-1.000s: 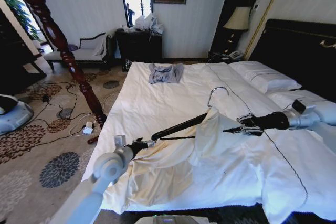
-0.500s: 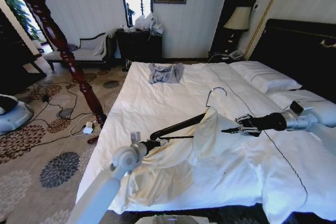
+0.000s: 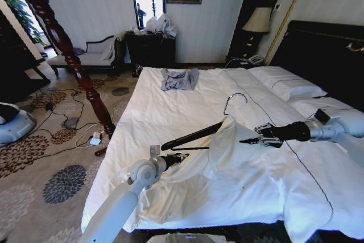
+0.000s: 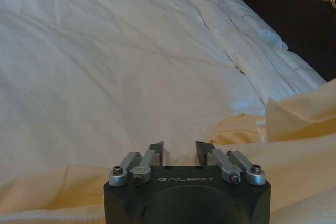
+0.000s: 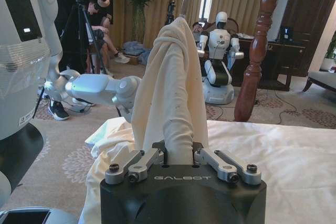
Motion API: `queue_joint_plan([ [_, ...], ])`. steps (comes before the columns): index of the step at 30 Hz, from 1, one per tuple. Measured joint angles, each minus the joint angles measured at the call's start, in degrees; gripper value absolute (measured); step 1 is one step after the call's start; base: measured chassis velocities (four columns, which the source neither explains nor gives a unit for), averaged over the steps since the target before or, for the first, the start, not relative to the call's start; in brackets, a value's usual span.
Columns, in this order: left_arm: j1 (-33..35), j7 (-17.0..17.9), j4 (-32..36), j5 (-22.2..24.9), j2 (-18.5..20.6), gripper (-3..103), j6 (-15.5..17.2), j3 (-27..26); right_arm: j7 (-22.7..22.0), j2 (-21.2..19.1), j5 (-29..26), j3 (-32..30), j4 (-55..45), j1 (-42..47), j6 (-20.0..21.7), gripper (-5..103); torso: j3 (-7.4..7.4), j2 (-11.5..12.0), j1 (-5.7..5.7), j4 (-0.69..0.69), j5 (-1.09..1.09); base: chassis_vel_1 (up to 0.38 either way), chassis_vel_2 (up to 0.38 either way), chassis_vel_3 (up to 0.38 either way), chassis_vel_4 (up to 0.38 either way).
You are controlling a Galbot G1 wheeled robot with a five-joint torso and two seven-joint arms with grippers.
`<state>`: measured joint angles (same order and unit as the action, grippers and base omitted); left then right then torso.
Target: Pick up the clothes from the bed and hang them on the clothes hanger.
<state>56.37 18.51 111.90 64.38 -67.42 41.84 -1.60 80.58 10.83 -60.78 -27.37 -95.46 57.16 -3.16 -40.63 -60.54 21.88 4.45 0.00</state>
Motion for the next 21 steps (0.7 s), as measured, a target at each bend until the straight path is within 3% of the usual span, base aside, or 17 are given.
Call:
queue_joint_plan([
  [3,0.3,0.0,0.3,1.8,0.5,22,-0.1,-1.4,0.0,0.1,0.0,0.1,0.1,-0.2,-0.1,20,0.0,0.0,0.0,0.0,0.0,0.0,0.0,0.0,0.0],
  [6,0.6,-0.1,0.4,3.3,0.7,16,-0.4,-2.7,-0.1,0.1,0.0,0.1,0.1,-0.3,-0.1,20,0.0,0.0,0.0,0.0,0.0,0.0,0.0,0.0,0.0],
  [8,0.6,-0.1,0.6,4.8,0.9,6,-0.9,-4.0,-0.1,0.1,0.0,0.1,0.1,-0.3,-0.2,20,0.0,0.0,0.0,0.0,0.0,0.0,0.0,0.0,0.0],
  [11,0.4,-0.3,0.7,5.8,0.9,0,-1.4,-5.1,-0.3,0.0,0.0,0.1,0.1,-0.3,-0.3,20,0.0,0.0,0.0,0.0,0.0,0.0,0.0,0.0,0.0],
  [21,-0.8,-1.5,1.7,6.9,1.9,0,-3.1,-8.1,-2.1,-0.1,-0.2,0.1,-0.1,0.0,-0.6,20,0.0,0.0,0.0,0.0,-0.01,0.0,0.0,0.0,0.0],
])
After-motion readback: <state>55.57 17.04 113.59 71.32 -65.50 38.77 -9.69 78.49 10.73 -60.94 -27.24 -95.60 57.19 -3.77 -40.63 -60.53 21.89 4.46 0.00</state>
